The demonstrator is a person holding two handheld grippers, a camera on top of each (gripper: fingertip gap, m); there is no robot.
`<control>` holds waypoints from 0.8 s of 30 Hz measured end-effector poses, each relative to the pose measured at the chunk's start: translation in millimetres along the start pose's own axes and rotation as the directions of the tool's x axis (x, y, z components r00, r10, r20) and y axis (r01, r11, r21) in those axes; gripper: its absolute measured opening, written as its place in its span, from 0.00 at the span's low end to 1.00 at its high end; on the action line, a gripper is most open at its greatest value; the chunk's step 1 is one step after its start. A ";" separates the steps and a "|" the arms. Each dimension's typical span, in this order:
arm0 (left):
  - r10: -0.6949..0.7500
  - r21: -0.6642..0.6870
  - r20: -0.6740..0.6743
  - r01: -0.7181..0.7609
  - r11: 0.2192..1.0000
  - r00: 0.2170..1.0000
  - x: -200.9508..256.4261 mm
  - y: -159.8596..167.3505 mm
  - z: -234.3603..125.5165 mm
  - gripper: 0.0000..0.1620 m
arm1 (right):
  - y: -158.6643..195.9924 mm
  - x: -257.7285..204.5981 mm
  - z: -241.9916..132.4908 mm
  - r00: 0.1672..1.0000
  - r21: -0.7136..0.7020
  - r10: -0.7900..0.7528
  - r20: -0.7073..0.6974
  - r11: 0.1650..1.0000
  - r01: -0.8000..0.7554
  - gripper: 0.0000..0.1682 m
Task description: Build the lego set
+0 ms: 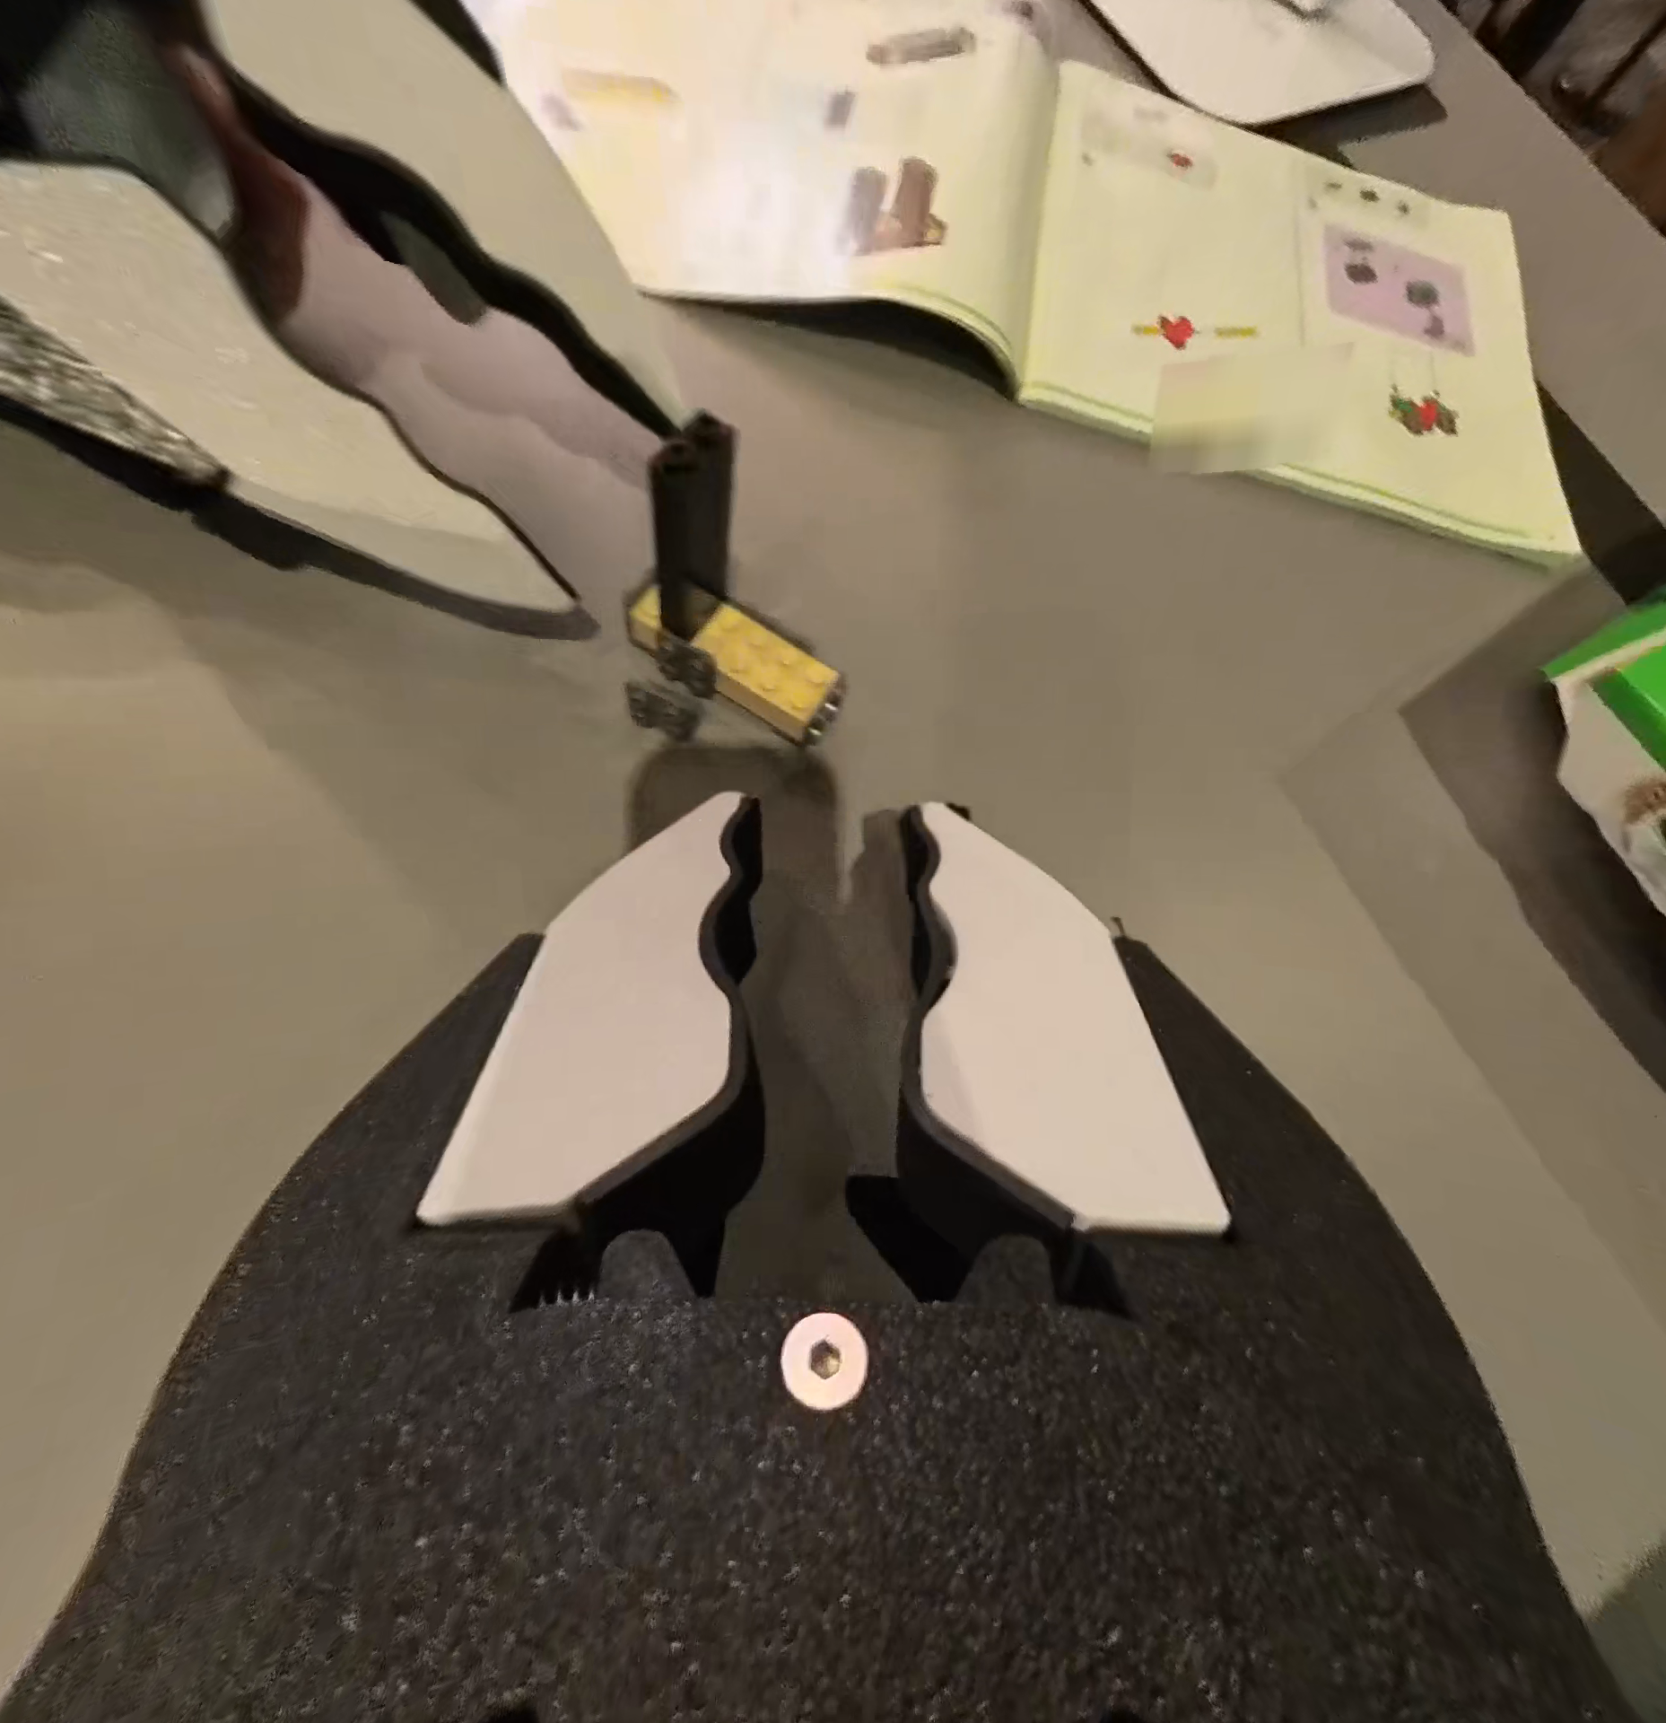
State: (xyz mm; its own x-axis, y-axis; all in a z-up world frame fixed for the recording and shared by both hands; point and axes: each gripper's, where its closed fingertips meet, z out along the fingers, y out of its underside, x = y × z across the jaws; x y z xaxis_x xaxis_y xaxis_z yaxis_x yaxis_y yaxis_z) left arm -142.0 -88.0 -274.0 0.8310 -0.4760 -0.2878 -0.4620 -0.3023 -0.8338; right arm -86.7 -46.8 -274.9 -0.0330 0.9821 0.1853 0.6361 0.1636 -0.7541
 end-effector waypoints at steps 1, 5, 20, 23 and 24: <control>0.002 -0.028 -0.019 -0.002 1.000 1.000 2.9 2.4 3.4 0.23 | 0.0 -4.5 1.4 1.000 -0.012 -0.020 0.007 1.000 0.020 0.17; -0.003 -0.120 -0.049 -0.003 0.993 0.999 6.6 11.2 14.6 0.21 | 4.2 -19.6 11.7 0.999 -0.063 -0.034 0.036 0.997 0.036 0.16; -0.051 -0.156 -0.084 0.038 0.987 0.995 3.3 14.0 21.1 0.12 | -5.9 -37.4 26.8 0.997 -0.010 0.050 0.054 0.999 -0.050 0.16; -0.033 -0.138 -0.065 0.024 0.990 0.997 1.2 14.4 16.0 0.11 | -9.6 -38.7 29.5 0.998 -0.003 0.060 0.026 0.998 -0.060 0.16; -0.039 -0.126 -0.059 0.032 0.992 0.997 0.0 13.6 13.6 0.11 | -10.5 -38.8 30.2 0.998 -0.002 0.061 0.015 0.998 -0.061 0.16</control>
State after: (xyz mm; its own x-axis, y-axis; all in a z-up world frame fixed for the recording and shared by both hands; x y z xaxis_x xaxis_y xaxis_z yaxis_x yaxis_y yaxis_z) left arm -144.0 -80.8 -291.8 0.8287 -0.5119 -0.2262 -0.4707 -0.4189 -0.7765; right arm -115.4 -83.8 -293.2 -0.0055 0.9915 0.1297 0.6387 0.1033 -0.7625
